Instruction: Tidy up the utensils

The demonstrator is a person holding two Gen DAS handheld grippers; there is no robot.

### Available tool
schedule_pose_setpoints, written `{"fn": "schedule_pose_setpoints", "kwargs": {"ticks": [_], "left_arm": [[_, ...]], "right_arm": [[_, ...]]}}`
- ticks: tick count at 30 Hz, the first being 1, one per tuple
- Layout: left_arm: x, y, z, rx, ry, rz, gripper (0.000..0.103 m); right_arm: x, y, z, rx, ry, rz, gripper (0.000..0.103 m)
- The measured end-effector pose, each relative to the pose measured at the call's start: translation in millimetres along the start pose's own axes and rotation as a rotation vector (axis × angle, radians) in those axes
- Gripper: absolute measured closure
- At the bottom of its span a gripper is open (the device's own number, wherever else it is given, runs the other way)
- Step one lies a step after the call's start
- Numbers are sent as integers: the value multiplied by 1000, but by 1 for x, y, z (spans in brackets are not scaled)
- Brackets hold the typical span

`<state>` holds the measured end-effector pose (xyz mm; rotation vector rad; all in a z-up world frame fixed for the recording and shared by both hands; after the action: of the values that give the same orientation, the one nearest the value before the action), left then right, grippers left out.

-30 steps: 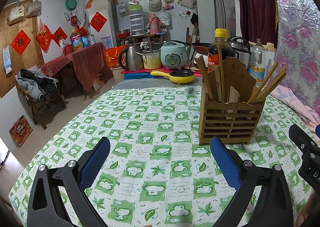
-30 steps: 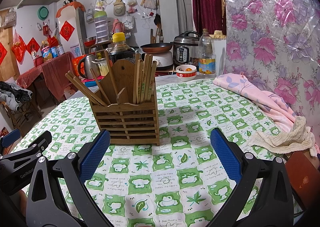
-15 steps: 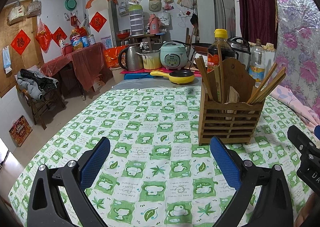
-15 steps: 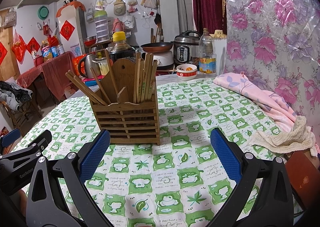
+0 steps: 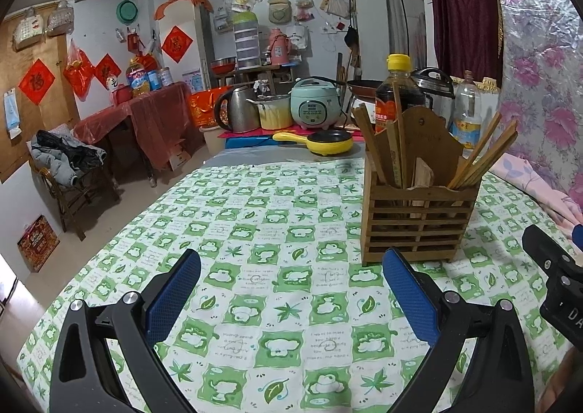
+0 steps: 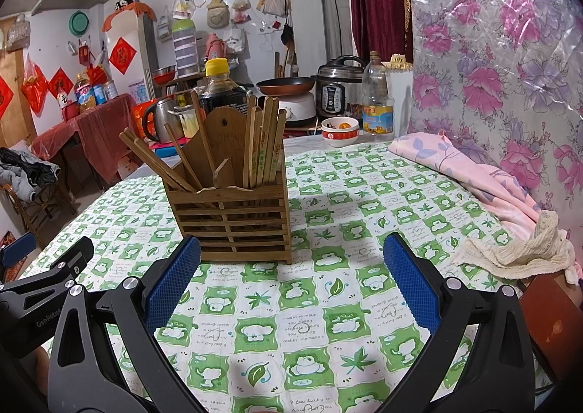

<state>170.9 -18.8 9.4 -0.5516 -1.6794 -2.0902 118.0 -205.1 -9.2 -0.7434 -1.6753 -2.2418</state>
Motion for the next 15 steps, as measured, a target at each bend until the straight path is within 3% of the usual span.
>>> {"fn": "schedule_pose_setpoints", "kwargs": {"ticks": [15], "left_arm": [[0, 1, 0, 4, 5, -1, 5]], "right_arm": [[0, 0, 0, -1, 0, -2, 6]]}}
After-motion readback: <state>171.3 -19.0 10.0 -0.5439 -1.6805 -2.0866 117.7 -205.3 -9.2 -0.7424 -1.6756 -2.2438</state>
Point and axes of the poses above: each gripper's, at about its wrist camera, not at the fingertips, and x roughly against the way its jaws point, z to its left, y to its top, the point moved 6 cm from there along -x, roughly the way its jaws point, and after that the axes turned 7 degrees about -x, right-handed, at the moved point
